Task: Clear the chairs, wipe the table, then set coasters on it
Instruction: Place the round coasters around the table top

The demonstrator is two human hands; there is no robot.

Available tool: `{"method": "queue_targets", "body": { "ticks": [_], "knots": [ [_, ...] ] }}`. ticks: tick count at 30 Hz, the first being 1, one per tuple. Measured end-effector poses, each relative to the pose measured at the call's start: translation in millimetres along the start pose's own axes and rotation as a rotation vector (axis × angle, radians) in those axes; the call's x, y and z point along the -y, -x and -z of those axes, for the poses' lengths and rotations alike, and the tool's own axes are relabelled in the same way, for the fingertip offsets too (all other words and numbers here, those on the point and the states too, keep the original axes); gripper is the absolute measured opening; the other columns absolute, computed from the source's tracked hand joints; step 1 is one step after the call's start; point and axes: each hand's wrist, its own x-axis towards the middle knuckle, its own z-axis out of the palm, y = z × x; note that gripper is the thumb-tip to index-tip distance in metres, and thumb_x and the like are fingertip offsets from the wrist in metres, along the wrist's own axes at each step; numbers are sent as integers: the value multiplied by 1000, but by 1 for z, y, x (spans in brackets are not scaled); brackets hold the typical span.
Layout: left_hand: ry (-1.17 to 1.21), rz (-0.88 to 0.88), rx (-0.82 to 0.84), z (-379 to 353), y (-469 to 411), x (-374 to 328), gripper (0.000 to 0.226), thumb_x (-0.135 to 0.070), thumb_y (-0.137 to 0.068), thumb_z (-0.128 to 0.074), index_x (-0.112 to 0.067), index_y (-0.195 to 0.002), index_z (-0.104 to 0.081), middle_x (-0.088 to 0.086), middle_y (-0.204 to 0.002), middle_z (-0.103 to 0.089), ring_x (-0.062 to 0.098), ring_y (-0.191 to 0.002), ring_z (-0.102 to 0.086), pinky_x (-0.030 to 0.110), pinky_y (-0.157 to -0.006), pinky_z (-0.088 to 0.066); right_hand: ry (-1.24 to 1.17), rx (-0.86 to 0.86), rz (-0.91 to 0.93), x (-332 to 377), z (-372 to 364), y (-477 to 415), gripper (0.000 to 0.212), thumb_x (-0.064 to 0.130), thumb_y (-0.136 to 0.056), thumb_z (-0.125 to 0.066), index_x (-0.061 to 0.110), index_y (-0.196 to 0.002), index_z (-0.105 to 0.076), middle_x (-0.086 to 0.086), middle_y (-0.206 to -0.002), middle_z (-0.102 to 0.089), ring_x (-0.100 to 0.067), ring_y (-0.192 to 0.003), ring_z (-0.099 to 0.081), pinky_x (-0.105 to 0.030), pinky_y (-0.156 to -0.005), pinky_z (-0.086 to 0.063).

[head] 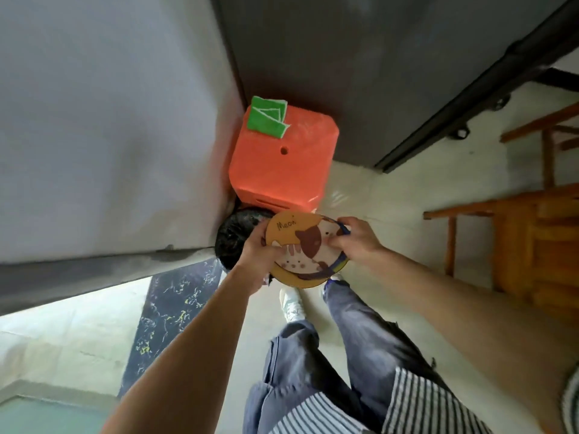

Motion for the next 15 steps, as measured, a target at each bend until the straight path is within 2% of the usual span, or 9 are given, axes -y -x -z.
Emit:
{"method": "queue_targets", "body": {
  "ticks": [2,5,8,11,13,15],
  "knots": [
    [-126,3,44,-5,22,1,59,19,-74,-55,-17,-121,-56,18,-110,-67,38,-105,-63,48,-82,-55,-144,-37,-103,-18,6,32,57,5,-74,-82,4,-125,-57,-8,-111,-61,-21,-94,-58,-27,-76,-46],
    [-278,30,123,-21,51,0,43,16,-76,-56,-15,-105,-60,23,-104,-67,42,-100,-64,53,-83,-54,-298,-94,-170,-47,16,72,52,2,-71,-84,6,-116,-59,-14,-111,-64,-26,-93,-60,-29,-70,-51],
    [-352,59,179,-40,72,1,33,15,-81,-56,-13,-97,-63,17,-92,-69,35,-85,-65,43,-76,-54,-411,-125,-237,-68,32,105,42,3,-72,-82,11,-106,-58,-9,-93,-62,-25,-87,-60,-28,-61,-51],
    [-433,78,272,-71,91,7,23,4,-87,-59,-10,-103,-67,20,-101,-71,33,-86,-67,45,-81,-53,-516,-157,-274,-103,57,138,25,5,-75,-79,12,-88,-60,-10,-77,-62,-21,-67,-61,-29,-61,-52],
    [-442,87,336,-96,103,11,14,-7,-93,-58,-11,-101,-68,14,-100,-73,27,-84,-69,38,-77,-56,-571,-165,-274,-129,72,157,20,7,-74,-80,11,-77,-61,-12,-70,-64,-19,-55,-60,-28,-57,-52],
    [-476,115,399,-133,122,18,15,-16,-96,-57,-9,-102,-69,11,-98,-74,23,-84,-71,34,-72,-55,-649,-220,-278,-159,94,183,21,9,-74,-81,13,-80,-62,-10,-73,-67,-18,-59,-63,-29,-59,-53]
  ]
}}
